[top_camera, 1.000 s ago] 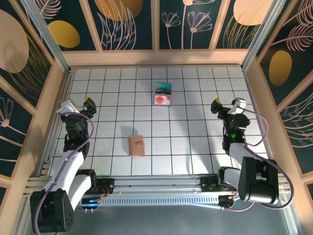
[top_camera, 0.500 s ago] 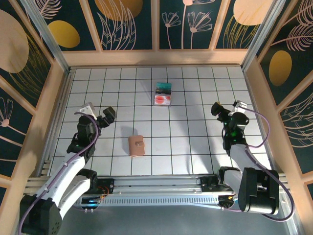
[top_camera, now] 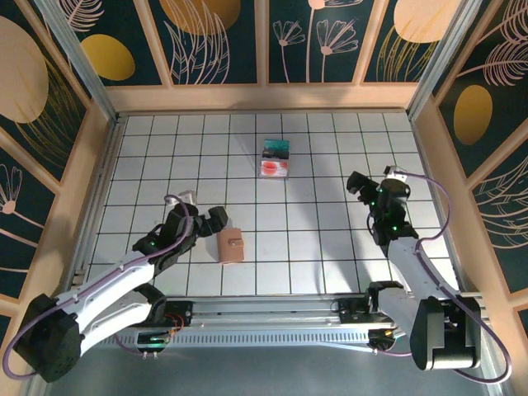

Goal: Take the credit cards out of the card holder

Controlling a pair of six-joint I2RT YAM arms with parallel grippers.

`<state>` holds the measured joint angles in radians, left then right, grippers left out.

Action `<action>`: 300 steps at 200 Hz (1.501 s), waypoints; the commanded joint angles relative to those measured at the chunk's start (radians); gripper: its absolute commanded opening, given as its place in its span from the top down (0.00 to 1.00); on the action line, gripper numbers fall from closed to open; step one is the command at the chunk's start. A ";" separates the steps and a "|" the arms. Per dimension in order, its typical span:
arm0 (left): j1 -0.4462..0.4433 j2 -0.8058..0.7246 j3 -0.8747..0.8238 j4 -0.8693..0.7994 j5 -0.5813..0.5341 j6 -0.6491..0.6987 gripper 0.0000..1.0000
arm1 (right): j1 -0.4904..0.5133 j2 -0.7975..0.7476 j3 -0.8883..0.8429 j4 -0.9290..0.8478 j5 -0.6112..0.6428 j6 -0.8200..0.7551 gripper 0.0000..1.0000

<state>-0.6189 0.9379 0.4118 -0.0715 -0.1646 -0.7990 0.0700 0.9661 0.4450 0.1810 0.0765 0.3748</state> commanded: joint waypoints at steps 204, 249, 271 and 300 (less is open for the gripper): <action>-0.032 0.154 -0.029 -0.099 0.367 0.000 0.24 | 0.073 -0.017 0.067 -0.148 0.051 0.126 0.01; -0.034 0.156 -0.057 -0.047 0.405 -0.016 0.24 | 0.073 -0.017 0.072 -0.151 0.055 0.130 0.01; -0.036 0.161 -0.057 -0.051 0.404 -0.009 0.24 | 0.073 -0.015 0.060 -0.134 0.047 0.145 0.01; -0.042 0.191 -0.051 -0.048 0.403 0.000 0.24 | 0.074 -0.012 0.053 -0.127 0.045 0.153 0.01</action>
<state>-0.6495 1.1027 0.3618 -0.1299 0.2245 -0.8154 0.1329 0.9508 0.5034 0.0254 0.1055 0.5060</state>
